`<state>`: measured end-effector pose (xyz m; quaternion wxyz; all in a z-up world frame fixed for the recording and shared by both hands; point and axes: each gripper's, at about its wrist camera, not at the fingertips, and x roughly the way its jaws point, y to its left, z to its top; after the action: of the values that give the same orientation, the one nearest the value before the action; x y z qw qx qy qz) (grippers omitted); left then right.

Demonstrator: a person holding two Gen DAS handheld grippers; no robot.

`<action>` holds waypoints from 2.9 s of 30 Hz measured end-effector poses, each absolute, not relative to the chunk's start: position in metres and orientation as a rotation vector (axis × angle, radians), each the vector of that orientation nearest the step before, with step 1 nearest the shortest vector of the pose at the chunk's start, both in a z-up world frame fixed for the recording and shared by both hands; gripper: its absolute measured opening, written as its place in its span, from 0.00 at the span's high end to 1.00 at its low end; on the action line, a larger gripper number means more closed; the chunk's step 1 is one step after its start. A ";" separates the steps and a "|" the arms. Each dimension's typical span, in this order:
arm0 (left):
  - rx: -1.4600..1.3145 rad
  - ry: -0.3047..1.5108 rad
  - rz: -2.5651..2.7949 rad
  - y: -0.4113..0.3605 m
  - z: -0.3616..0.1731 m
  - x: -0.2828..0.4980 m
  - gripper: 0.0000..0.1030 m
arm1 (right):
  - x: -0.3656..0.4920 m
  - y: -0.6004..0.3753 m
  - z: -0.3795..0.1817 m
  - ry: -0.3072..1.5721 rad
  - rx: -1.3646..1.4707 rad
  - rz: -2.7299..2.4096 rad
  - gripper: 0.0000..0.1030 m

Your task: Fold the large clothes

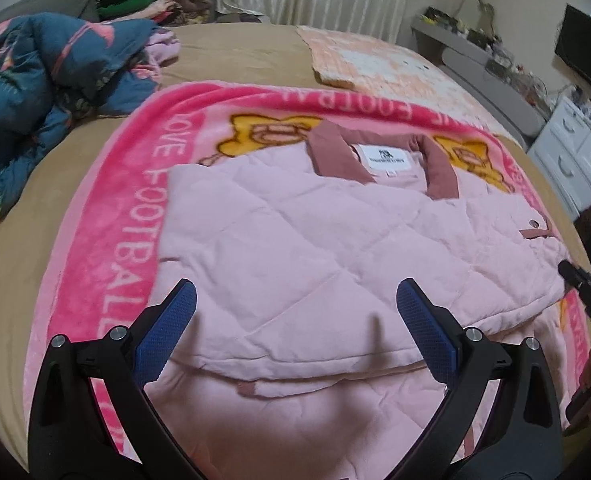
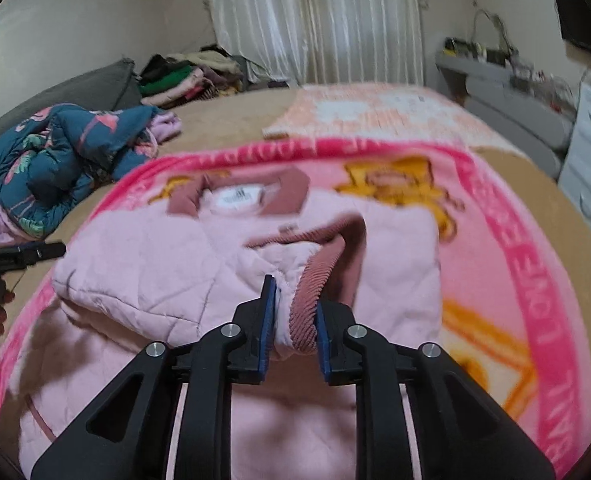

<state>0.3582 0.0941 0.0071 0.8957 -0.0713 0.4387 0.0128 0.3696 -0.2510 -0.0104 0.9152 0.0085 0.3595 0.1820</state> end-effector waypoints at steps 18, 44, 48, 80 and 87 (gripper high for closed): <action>-0.136 1.009 0.019 0.084 -0.060 0.378 0.08 | 0.352 -0.212 0.036 0.721 0.002 0.427 0.36; -0.149 1.022 0.003 0.087 -0.069 0.380 0.08 | 0.414 -0.140 -0.063 0.975 -0.137 0.394 0.20; -0.141 1.005 0.009 0.087 -0.058 0.372 0.08 | 0.397 -0.146 -0.048 0.959 -0.118 0.396 0.15; -0.114 0.848 0.028 0.071 0.045 0.271 0.08 | 0.291 -0.187 0.048 0.805 0.003 0.427 0.07; -0.115 0.817 0.023 0.068 0.063 0.250 0.08 | 0.271 -0.194 0.070 0.759 0.012 0.424 0.07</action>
<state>0.2502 0.0679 0.0634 0.9160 -0.0559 0.3971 0.0114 0.2713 -0.1938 0.0698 0.9069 0.0060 0.3676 0.2056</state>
